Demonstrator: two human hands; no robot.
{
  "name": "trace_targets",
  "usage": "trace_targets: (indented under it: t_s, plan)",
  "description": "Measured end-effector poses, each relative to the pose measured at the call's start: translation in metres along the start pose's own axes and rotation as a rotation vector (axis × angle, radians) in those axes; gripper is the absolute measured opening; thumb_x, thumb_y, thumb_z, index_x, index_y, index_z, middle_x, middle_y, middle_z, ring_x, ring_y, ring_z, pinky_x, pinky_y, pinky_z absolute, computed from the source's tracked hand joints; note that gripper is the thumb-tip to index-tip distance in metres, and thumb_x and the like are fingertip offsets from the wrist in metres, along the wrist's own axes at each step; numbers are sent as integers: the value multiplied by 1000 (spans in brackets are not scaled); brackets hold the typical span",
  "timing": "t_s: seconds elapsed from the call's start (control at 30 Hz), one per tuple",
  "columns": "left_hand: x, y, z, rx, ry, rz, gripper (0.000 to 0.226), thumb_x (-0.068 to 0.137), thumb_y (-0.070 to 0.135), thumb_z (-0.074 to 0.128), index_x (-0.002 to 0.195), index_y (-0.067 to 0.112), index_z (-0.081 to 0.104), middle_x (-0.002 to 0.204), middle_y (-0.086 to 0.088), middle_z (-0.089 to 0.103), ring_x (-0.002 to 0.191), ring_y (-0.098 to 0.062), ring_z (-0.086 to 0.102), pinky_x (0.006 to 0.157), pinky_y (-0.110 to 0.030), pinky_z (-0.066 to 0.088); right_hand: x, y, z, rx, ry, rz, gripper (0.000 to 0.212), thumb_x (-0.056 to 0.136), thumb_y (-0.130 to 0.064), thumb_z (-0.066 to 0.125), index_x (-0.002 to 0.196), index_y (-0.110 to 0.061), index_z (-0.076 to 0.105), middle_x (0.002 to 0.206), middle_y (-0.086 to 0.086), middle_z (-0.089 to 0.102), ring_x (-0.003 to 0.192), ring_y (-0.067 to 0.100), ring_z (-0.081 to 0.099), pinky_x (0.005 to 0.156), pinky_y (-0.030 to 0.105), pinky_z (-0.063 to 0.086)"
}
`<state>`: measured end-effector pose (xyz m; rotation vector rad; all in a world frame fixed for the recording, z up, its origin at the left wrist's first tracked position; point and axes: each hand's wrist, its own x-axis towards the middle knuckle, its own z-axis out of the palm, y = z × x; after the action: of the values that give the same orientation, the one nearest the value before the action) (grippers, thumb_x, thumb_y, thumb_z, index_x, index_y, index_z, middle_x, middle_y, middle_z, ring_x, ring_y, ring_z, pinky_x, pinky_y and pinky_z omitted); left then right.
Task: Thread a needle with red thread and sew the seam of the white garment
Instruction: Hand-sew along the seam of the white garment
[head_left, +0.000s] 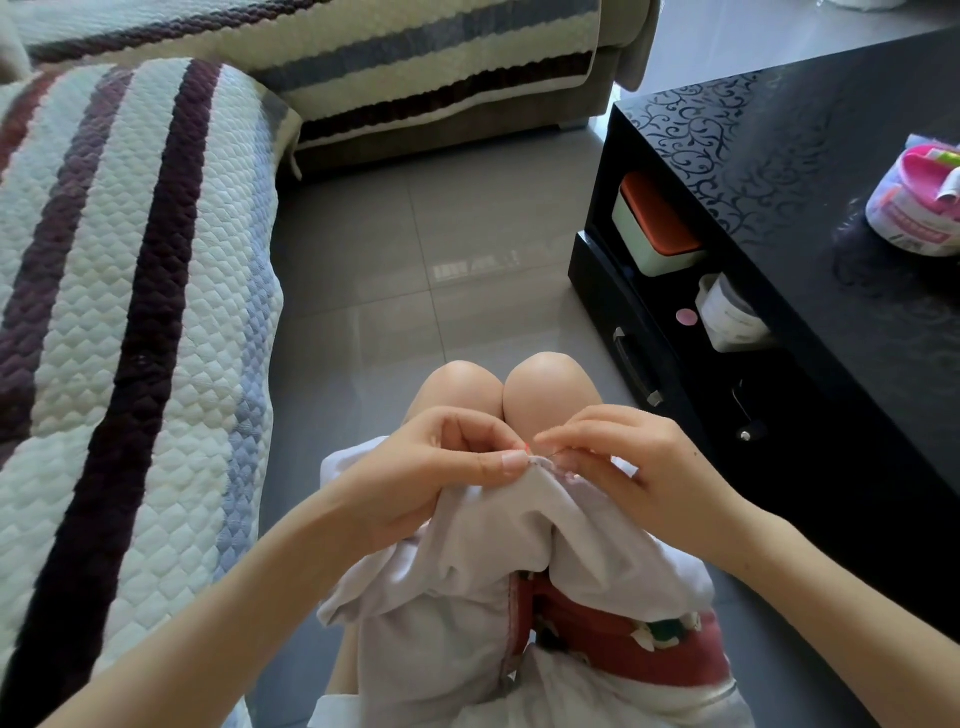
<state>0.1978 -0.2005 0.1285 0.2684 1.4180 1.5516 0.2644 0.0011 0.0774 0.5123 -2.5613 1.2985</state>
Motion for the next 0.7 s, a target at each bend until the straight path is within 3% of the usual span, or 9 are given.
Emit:
trace_targets:
  t_s: [0.13, 0.23, 0.4, 0.47, 0.6, 0.7]
  plan:
    - [1, -1, 1, 40, 36, 26, 8, 76, 13, 68, 71, 14, 74, 75, -5, 69, 72, -12, 63, 69, -21, 51, -5, 3, -1, -167, 65, -104, 30, 97, -19, 47, 90, 0, 69, 84, 1, 69, 75, 13, 61, 70, 26, 49]
    - [0, -2, 6, 95, 75, 111, 0, 74, 10, 76, 75, 10, 76, 80, -9, 72, 78, -15, 65, 74, -22, 53, -6, 0, 0, -107, 18, -131, 40, 101, -26, 40, 92, -1, 70, 84, 0, 69, 73, 13, 61, 68, 25, 50]
    - [-2, -5, 14, 96, 148, 212, 6, 72, 8, 70, 73, 6, 75, 76, -8, 73, 74, -12, 68, 70, -18, 52, -1, -13, 4, -22, 14, -153, 26, 93, -8, 46, 90, 3, 69, 73, -1, 63, 68, 3, 53, 67, 12, 43]
    - [0, -7, 15, 47, 190, 230, 7, 71, 9, 69, 70, 9, 76, 74, -6, 73, 71, -11, 68, 68, -18, 52, 0, -16, 6, 18, 16, -114, 24, 91, -9, 47, 94, 0, 69, 78, -2, 66, 73, -3, 55, 72, 9, 45]
    - [7, -13, 15, -19, 312, 213, 7, 67, 14, 68, 64, 11, 74, 69, -4, 72, 66, -9, 66, 65, -17, 52, -4, -17, 5, 46, 42, 81, 29, 90, -31, 48, 118, -27, 52, 102, -9, 71, 92, 8, 69, 73, 35, 56]
    - [12, -17, 14, -74, 343, 183, 9, 67, 15, 67, 65, 8, 72, 72, -7, 73, 69, -12, 68, 68, -19, 54, -3, -22, 5, -112, 212, -60, 23, 90, -22, 54, 111, -17, 61, 104, -5, 70, 92, 16, 68, 71, 39, 54]
